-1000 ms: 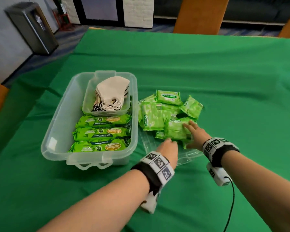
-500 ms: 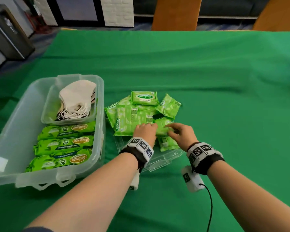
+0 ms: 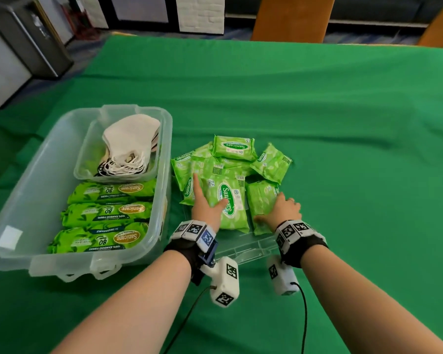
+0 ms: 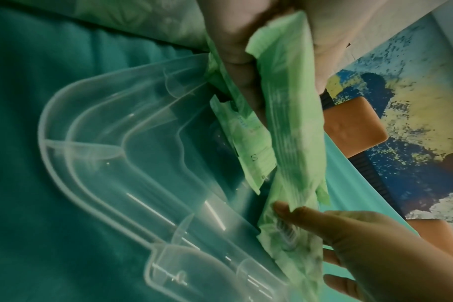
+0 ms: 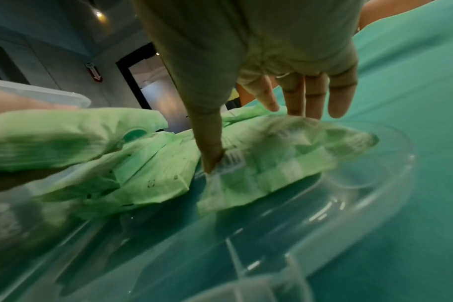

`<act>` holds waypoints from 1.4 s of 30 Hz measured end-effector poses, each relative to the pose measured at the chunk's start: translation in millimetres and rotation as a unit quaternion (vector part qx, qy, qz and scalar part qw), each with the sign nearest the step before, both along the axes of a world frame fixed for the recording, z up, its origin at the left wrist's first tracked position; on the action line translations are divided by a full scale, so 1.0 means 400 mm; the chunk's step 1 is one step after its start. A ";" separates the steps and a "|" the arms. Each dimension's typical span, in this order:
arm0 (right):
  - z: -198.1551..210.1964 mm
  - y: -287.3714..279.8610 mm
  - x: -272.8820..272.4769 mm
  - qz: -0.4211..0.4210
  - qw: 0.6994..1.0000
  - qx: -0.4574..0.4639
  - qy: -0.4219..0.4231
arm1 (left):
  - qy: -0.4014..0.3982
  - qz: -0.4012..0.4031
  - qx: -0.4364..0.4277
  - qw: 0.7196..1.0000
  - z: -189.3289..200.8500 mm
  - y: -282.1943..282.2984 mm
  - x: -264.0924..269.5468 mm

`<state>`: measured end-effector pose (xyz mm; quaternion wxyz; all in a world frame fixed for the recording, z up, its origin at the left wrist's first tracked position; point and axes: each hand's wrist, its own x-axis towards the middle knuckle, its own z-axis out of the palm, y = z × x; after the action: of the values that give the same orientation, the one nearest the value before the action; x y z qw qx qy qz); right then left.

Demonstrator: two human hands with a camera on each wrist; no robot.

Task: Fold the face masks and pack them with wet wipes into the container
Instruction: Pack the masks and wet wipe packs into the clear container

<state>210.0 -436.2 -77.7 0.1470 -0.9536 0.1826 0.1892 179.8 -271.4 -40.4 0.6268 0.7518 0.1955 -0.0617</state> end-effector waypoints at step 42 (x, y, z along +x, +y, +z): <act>0.062 -0.043 0.057 -0.014 0.976 0.186 -0.113 | 0.053 -0.039 -0.097 0.993 -0.045 0.055 -0.075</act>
<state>232.9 -453.5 -52.7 0.3445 -0.9220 0.1396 0.1085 149.8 -249.5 -58.4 0.6829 0.6898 0.1921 -0.1445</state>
